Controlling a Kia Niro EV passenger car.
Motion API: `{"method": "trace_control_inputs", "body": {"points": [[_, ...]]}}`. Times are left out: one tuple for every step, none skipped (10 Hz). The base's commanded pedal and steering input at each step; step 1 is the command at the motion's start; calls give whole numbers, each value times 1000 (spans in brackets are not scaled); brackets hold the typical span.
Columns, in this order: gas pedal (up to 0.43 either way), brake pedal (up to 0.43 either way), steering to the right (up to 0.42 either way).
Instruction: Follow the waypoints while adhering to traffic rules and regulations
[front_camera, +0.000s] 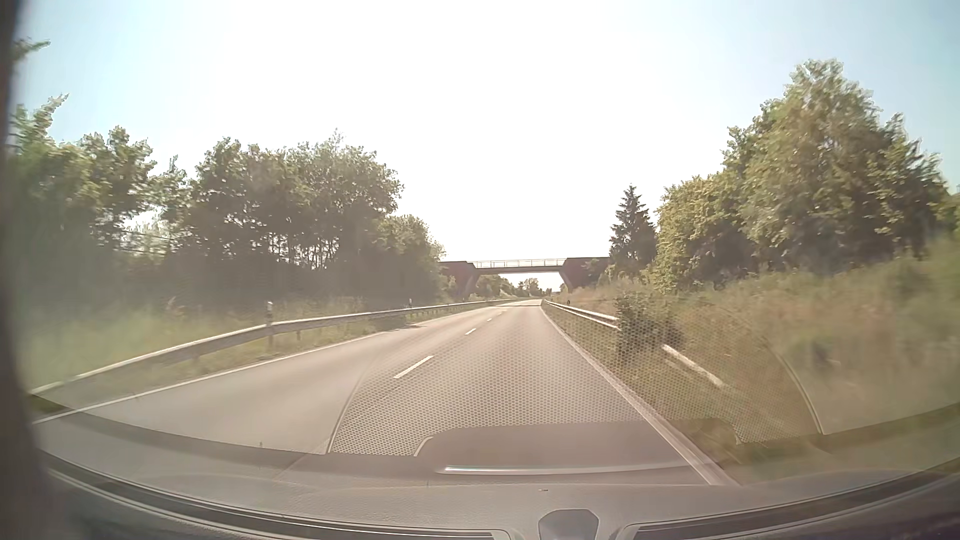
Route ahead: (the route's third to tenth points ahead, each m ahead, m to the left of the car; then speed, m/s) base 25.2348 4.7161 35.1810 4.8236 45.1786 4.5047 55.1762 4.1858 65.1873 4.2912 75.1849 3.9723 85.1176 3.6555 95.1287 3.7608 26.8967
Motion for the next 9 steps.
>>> {"method": "trace_control_inputs", "body": {"points": [[268, 6, 5], [260, 6, 4], [260, 6, 4], [248, 6, 5], [220, 6, 5], [197, 6, 4], [189, 6, 4], [189, 6, 4], [189, 6, 5]]}}
